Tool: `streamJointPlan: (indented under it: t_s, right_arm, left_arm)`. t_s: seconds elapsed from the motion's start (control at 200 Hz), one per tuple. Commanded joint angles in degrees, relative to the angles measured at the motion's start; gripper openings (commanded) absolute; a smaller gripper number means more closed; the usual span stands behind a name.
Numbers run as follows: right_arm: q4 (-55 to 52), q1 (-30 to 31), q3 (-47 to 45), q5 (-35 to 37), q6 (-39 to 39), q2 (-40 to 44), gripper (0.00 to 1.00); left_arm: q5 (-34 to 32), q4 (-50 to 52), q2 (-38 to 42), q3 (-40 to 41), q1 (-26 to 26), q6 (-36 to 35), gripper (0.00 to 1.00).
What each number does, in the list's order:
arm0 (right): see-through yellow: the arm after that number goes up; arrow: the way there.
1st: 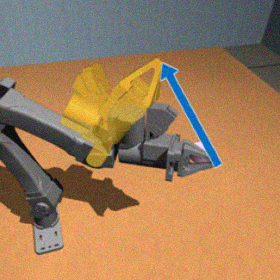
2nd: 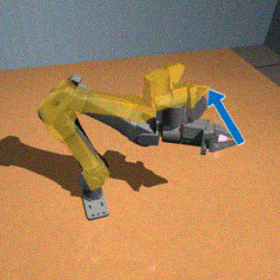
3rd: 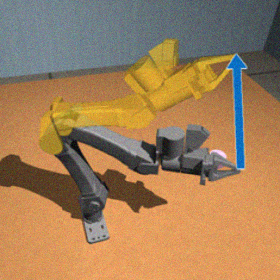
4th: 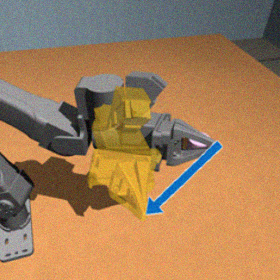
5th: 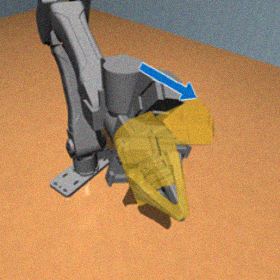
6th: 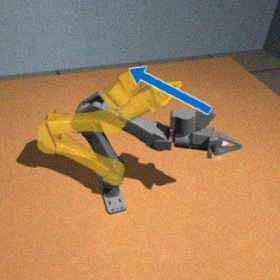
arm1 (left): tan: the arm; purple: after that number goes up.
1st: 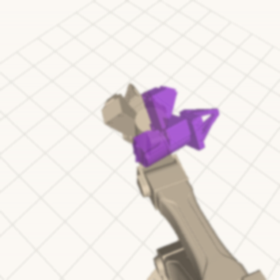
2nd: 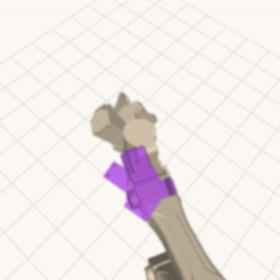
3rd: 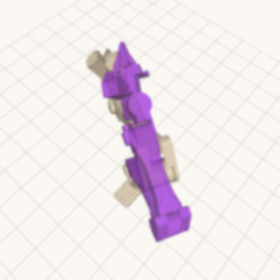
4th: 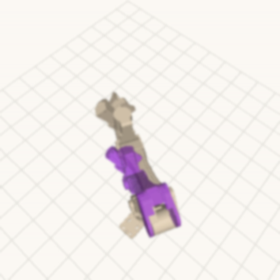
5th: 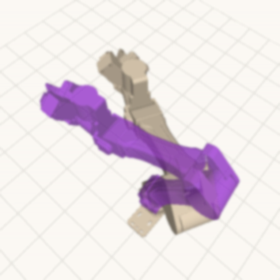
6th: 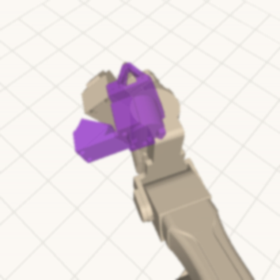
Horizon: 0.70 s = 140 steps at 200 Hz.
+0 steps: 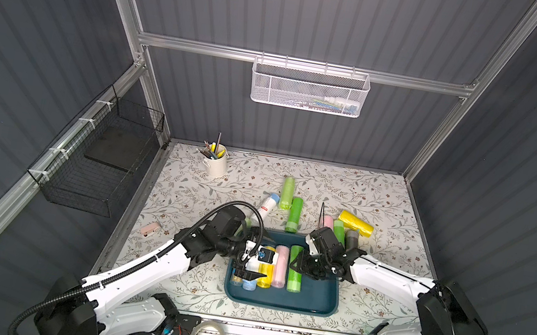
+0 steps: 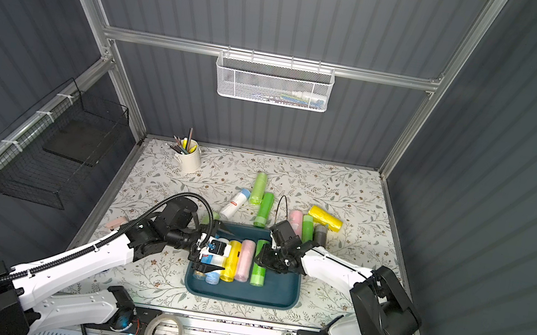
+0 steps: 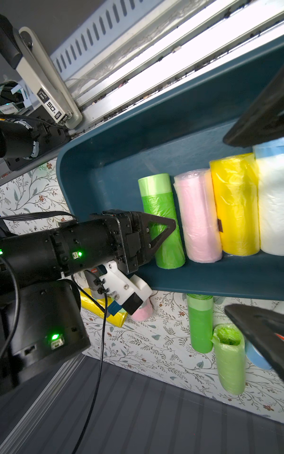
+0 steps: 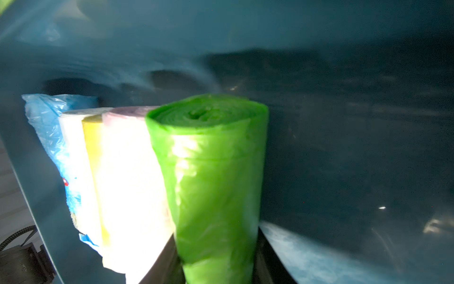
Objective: Put the roll of trash bags into the storage box
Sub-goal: Place the roll of trash bags in the storage box.
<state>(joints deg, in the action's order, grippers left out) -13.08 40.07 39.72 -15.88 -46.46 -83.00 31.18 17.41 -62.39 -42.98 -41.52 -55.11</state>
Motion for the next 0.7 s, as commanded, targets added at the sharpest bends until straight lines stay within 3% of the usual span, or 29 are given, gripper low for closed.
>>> streamJointPlan:
  t_s: [0.0, 0.695]
  right_arm:
    - [0.7, 0.3, 0.0, 0.3, 0.2, -0.6, 0.39]
    - [1.1, 0.3, 0.2, 1.7, -0.8, -1.9, 0.43]
  left_arm:
    - [1.2, 1.4, -0.4, -0.4, 0.3, -0.6, 1.00]
    - [1.7, 1.8, -0.8, -0.7, 0.3, -0.3, 1.00]
